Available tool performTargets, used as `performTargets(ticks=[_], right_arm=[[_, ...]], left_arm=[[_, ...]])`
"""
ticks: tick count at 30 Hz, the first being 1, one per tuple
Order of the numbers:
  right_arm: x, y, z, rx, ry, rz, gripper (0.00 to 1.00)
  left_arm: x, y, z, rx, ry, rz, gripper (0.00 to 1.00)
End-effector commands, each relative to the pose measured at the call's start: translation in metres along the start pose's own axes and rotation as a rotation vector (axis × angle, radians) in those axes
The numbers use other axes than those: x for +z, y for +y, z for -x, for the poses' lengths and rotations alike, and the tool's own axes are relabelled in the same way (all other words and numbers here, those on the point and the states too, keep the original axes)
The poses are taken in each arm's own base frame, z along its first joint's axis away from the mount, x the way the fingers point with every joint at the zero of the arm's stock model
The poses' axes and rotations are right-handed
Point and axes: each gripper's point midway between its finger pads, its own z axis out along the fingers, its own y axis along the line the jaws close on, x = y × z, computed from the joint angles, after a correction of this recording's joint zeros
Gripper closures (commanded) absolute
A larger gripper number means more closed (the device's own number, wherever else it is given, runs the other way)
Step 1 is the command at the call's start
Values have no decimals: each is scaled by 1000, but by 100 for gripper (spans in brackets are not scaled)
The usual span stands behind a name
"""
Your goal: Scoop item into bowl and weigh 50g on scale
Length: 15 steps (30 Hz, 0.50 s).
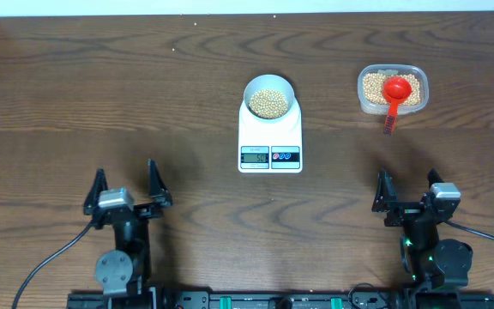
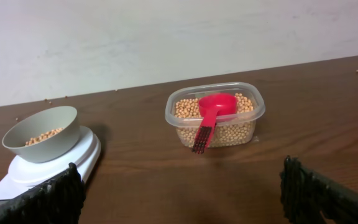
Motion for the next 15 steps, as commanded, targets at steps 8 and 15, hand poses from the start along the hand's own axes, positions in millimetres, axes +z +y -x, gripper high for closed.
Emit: performTargets(ticks=[8, 15], right_arm=[[0, -1, 0, -15, -3, -6, 1], [0, -1, 0, -15, -3, -6, 1]], left_arm=[[-2, 5, -31, 34, 123, 20, 2], [-9, 8, -65, 28, 265, 32, 2]])
